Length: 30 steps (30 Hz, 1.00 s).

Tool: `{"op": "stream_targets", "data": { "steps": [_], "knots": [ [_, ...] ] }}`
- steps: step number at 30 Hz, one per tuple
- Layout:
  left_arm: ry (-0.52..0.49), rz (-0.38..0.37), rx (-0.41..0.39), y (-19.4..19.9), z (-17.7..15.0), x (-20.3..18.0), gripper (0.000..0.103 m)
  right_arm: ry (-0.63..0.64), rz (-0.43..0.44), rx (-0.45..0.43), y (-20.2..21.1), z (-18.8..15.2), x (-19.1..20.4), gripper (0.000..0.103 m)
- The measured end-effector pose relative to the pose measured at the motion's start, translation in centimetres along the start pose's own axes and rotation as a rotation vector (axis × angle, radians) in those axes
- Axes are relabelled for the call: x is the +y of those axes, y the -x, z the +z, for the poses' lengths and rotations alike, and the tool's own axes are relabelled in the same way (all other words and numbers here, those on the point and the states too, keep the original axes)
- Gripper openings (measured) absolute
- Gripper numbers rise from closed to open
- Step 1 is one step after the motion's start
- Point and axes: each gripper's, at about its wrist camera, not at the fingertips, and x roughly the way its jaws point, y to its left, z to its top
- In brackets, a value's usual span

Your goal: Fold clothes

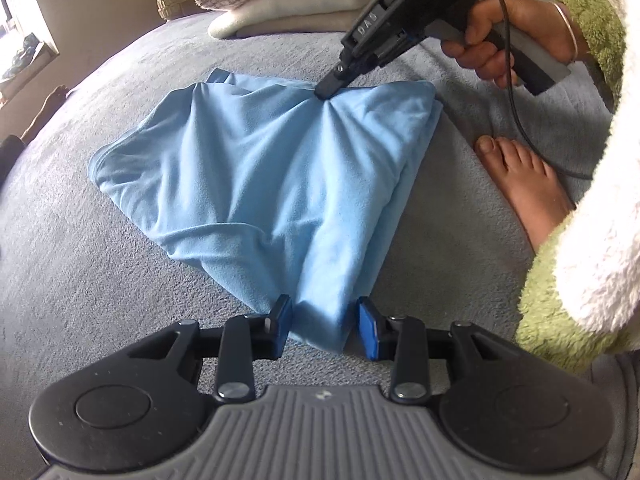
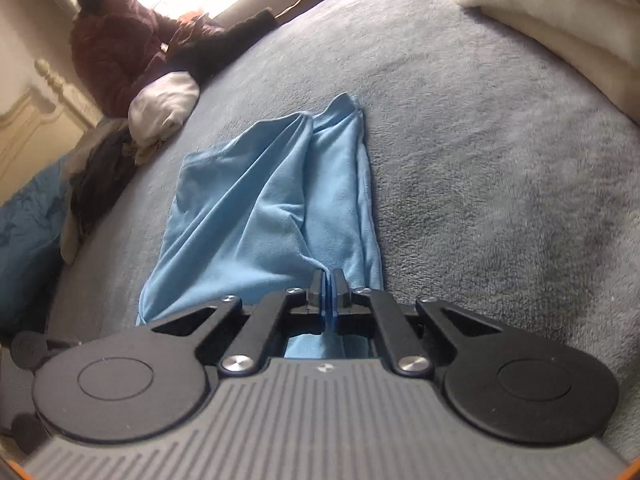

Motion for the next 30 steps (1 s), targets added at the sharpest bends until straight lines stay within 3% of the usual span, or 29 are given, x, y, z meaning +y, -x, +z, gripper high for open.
{"op": "stream_targets", "data": {
  "steps": [5, 10, 14, 18, 22, 27, 30],
  "knots": [
    [-0.064, 0.051, -0.037, 0.7, 0.0, -0.7, 0.037, 0.008, -0.015, -0.060, 3.6, 0.4, -0.4, 0.006],
    [-0.122, 0.077, -0.094, 1.3, 0.5, -1.4, 0.037, 0.108, -0.024, -0.044, 7.7, -0.8, 0.5, 0.006],
    [-0.182, 0.092, -0.082, 0.6, 0.6, -2.6, 0.037, 0.353, -0.016, 0.032, 8.9, -3.3, 3.5, 0.007],
    [-0.223, 0.120, -0.061, 0.0, 0.5, -3.4, 0.034, 0.644, 0.000, 0.157, 7.5, -5.7, 7.0, 0.021],
    [-0.198, 0.155, -0.054, 0.2, 0.7, -3.0, 0.024, 0.905, -0.011, 0.195, 6.1, -7.8, 9.6, 0.024],
    [-0.133, 0.178, -0.049, 0.7, 1.1, -2.1, 0.015, 1.097, -0.073, 0.191, 5.0, -9.2, 10.1, 0.024],
    [-0.147, 0.178, -0.037, 0.6, 1.2, -2.4, 0.012, 1.140, -0.101, 0.180, 4.9, -9.2, 10.0, 0.022]
  ]
}}
